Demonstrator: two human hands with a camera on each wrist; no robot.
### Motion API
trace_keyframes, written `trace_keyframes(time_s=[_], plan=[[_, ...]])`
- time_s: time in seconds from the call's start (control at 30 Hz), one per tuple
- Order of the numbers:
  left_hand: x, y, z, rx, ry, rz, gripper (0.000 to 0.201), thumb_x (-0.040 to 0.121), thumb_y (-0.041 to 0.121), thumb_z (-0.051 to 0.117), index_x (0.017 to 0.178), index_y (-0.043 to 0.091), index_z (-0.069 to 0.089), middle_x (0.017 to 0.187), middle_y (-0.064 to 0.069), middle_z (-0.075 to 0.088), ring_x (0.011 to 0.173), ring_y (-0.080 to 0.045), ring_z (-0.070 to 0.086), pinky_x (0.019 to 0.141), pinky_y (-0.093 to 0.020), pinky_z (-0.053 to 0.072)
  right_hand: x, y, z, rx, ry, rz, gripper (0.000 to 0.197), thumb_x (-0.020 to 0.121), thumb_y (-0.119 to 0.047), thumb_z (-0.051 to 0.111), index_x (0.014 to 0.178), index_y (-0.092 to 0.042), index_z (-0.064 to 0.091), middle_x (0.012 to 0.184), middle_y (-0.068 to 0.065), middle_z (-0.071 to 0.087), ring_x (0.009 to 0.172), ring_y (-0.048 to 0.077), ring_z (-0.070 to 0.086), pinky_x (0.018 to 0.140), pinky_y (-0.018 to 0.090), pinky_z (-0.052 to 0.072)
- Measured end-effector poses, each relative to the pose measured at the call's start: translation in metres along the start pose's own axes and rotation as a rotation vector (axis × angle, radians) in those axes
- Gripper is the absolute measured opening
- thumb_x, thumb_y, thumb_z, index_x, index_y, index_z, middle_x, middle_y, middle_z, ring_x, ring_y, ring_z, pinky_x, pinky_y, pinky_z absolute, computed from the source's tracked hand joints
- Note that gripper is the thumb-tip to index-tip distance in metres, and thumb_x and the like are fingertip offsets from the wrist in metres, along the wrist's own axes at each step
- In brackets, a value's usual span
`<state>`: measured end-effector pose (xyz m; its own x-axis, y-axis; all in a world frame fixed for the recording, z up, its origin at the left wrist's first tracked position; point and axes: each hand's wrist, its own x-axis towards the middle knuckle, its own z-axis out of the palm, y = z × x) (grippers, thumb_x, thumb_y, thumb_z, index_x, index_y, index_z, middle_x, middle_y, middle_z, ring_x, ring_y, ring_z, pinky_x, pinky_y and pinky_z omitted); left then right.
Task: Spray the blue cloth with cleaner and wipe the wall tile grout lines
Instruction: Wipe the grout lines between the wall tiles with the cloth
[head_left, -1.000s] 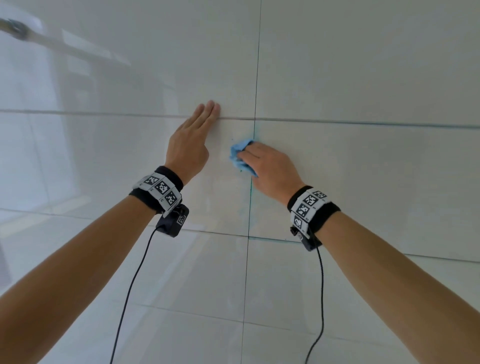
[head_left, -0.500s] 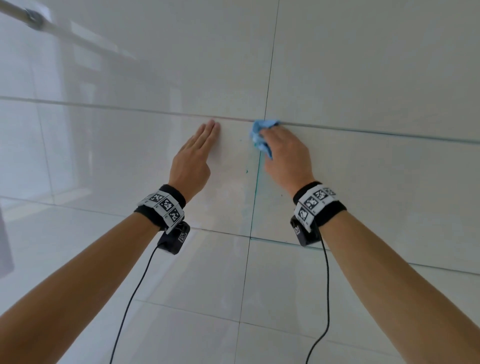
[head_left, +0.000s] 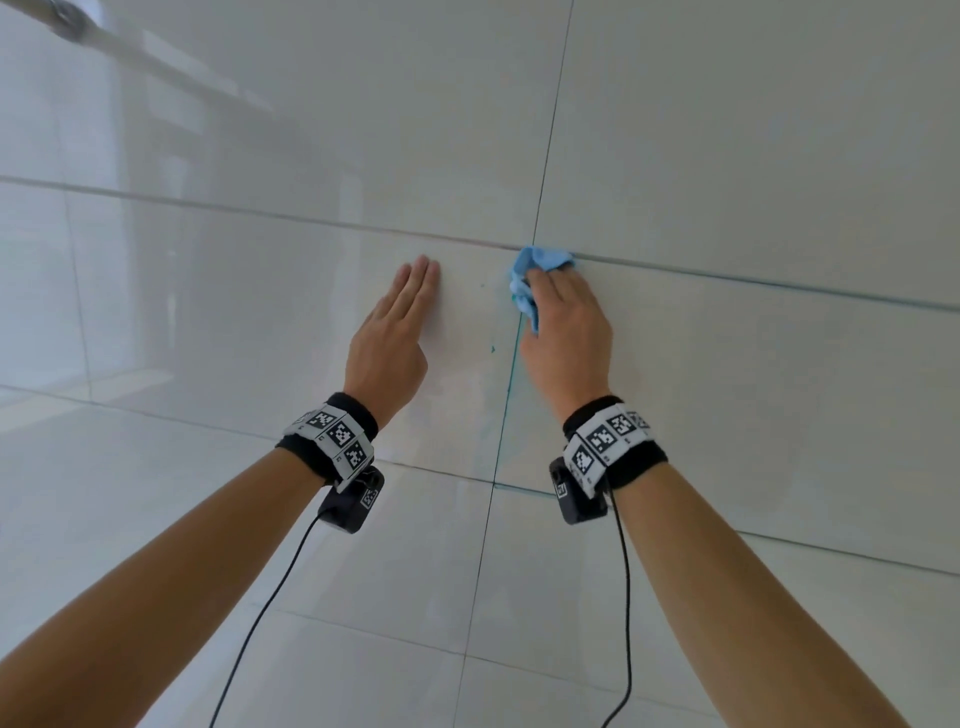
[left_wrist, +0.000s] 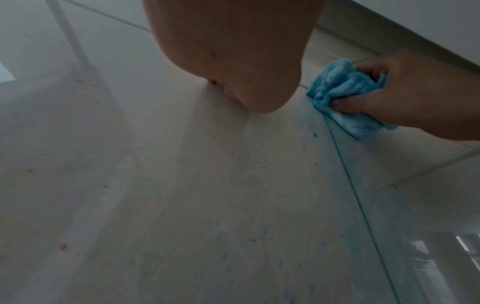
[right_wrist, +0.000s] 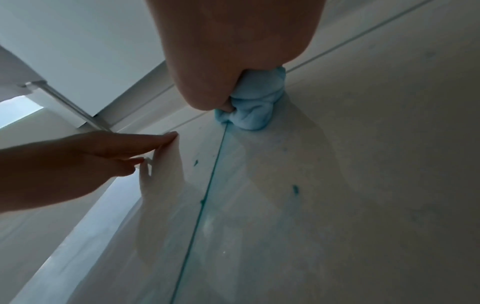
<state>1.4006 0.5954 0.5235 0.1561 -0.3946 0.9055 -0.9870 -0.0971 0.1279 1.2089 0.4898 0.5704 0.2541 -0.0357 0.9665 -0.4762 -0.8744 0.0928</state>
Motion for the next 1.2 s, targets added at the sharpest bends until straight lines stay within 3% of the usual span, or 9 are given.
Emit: trace_keyframes(time_s=[0.07,0.2,0.37,0.5,0.63,0.8,0.87,1.0,1.2], plan=[[-0.001,0.001,0.003,0.007,0.011,0.0,0.096,0.081,-0.018,0.04,0.166,0.019,0.017,0.173,0.004,0.016,0.16,-0.015,0.014,0.117,-0.04,0.044,-0.014,0.0,0.005,-0.013,-0.018,-0.017,0.044,0.076,0.003,0.075,0.119,-0.003,0.069,0.112,0.012,0.071,0.107,0.032,0.066,0.089,0.042,0.059],[-0.003,0.001,0.005,0.005,0.016,-0.002,0.097,0.08,-0.019,0.04,0.167,0.019,0.016,0.173,0.004,0.016,0.16,-0.014,0.012,0.118,-0.04,0.044,-0.014,0.011,0.002,-0.052,-0.031,-0.104,0.039,0.084,-0.002,0.069,0.123,-0.003,0.067,0.117,0.012,0.071,0.115,0.032,0.064,0.11,0.043,0.049],[-0.005,0.0,0.006,0.007,0.017,-0.004,0.097,0.08,-0.019,0.039,0.166,0.019,0.017,0.173,0.005,0.016,0.16,-0.014,0.013,0.115,-0.04,0.047,-0.001,0.006,0.004,-0.02,0.052,0.001,0.037,0.077,0.006,0.073,0.113,-0.001,0.068,0.115,0.015,0.071,0.114,0.034,0.064,0.102,0.045,0.055],[-0.008,0.0,0.008,0.01,0.019,-0.004,0.098,0.079,-0.019,0.039,0.167,0.019,0.016,0.173,0.004,0.015,0.16,-0.014,0.011,0.116,-0.04,0.046,-0.033,0.001,0.01,-0.02,-0.023,-0.077,0.035,0.082,0.0,0.073,0.117,-0.002,0.068,0.117,0.014,0.071,0.116,0.034,0.064,0.103,0.045,0.055],[-0.01,0.002,0.011,-0.002,0.032,-0.009,0.099,0.078,-0.019,0.037,0.167,0.02,0.016,0.173,0.005,0.015,0.16,-0.013,0.01,0.116,-0.041,0.045,-0.017,0.003,0.007,-0.009,-0.051,-0.09,0.043,0.082,0.001,0.074,0.124,-0.003,0.067,0.118,0.012,0.071,0.117,0.032,0.064,0.104,0.041,0.053],[-0.01,0.005,0.017,-0.02,0.071,-0.019,0.097,0.077,-0.019,0.036,0.166,0.016,0.019,0.173,0.001,0.018,0.16,-0.015,0.011,0.118,-0.044,0.043,0.008,-0.012,0.009,0.072,-0.01,-0.065,0.033,0.083,-0.001,0.059,0.114,-0.004,0.068,0.115,0.01,0.071,0.116,0.029,0.062,0.099,0.04,0.055],[-0.01,0.005,0.018,-0.029,0.071,-0.016,0.097,0.077,-0.019,0.036,0.166,0.016,0.019,0.173,0.001,0.019,0.16,-0.015,0.012,0.119,-0.043,0.042,-0.006,-0.013,0.018,0.078,-0.046,-0.139,0.032,0.083,0.0,0.064,0.114,-0.006,0.069,0.116,0.01,0.07,0.116,0.029,0.062,0.1,0.039,0.053],[-0.012,0.002,0.016,-0.049,0.045,0.003,0.097,0.078,-0.019,0.037,0.166,0.017,0.018,0.173,0.004,0.016,0.16,-0.013,0.01,0.116,-0.039,0.046,-0.034,-0.009,0.031,0.019,-0.189,-0.464,0.033,0.08,-0.001,0.075,0.113,-0.007,0.071,0.112,0.011,0.071,0.114,0.032,0.064,0.111,0.04,0.046],[-0.019,-0.001,0.009,-0.016,-0.001,0.0,0.099,0.078,-0.019,0.038,0.166,0.021,0.02,0.172,0.007,0.018,0.159,-0.011,0.014,0.108,-0.026,0.047,0.02,-0.013,0.023,0.01,0.011,-0.211,0.036,0.085,-0.005,0.06,0.121,-0.004,0.069,0.123,0.015,0.071,0.121,0.034,0.064,0.115,0.041,0.043]])
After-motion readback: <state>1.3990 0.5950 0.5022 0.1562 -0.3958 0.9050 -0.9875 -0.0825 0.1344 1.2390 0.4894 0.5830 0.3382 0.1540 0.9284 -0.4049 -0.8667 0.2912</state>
